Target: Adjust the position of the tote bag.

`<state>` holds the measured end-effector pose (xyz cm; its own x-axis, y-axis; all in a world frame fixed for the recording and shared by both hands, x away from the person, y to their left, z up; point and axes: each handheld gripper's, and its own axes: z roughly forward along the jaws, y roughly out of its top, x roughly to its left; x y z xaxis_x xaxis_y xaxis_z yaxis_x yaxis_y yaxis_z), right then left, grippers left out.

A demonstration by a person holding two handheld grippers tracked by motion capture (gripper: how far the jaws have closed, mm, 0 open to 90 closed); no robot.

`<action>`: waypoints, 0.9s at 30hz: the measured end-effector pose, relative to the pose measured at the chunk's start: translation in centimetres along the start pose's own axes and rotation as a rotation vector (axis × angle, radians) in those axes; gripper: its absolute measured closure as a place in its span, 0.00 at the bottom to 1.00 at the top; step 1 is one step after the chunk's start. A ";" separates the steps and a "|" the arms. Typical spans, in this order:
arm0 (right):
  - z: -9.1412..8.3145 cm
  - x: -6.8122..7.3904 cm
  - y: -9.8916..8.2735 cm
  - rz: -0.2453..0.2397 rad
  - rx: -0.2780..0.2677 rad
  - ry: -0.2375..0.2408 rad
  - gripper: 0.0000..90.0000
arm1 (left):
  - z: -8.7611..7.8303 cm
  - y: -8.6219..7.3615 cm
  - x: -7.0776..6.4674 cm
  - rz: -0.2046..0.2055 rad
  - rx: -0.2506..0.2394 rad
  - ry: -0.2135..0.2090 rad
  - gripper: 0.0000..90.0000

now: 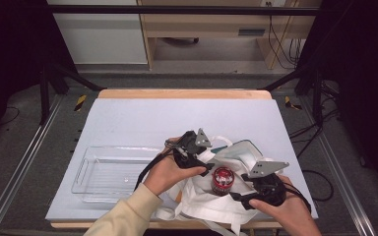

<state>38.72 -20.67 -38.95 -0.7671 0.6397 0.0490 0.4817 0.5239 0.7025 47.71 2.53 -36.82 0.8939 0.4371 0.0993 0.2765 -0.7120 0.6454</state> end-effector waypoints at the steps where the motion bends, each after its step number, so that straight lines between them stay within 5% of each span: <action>1: -0.1 0.1 -0.1 0.001 -0.006 0.007 0.33 | 0.2 -0.1 -0.1 -0.004 0.005 -0.009 0.36; 6: 0.2 0.5 -0.6 -0.005 0.011 0.017 0.33 | 0.6 -0.2 0.1 -0.031 0.018 -0.022 0.51; 14: 1.7 1.6 -1.9 -0.016 0.034 0.036 0.38 | 0.5 -0.4 -0.7 -0.017 0.038 -0.021 0.74; 27: 2.3 2.5 -3.2 -0.058 0.028 0.100 0.89 | 0.1 -0.6 0.4 -0.042 0.039 0.002 0.90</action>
<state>36.24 -19.45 -42.77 -0.8319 0.5490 0.0804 0.4456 0.5746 0.6865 47.93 3.07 -37.30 0.8807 0.4679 0.0742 0.3273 -0.7142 0.6187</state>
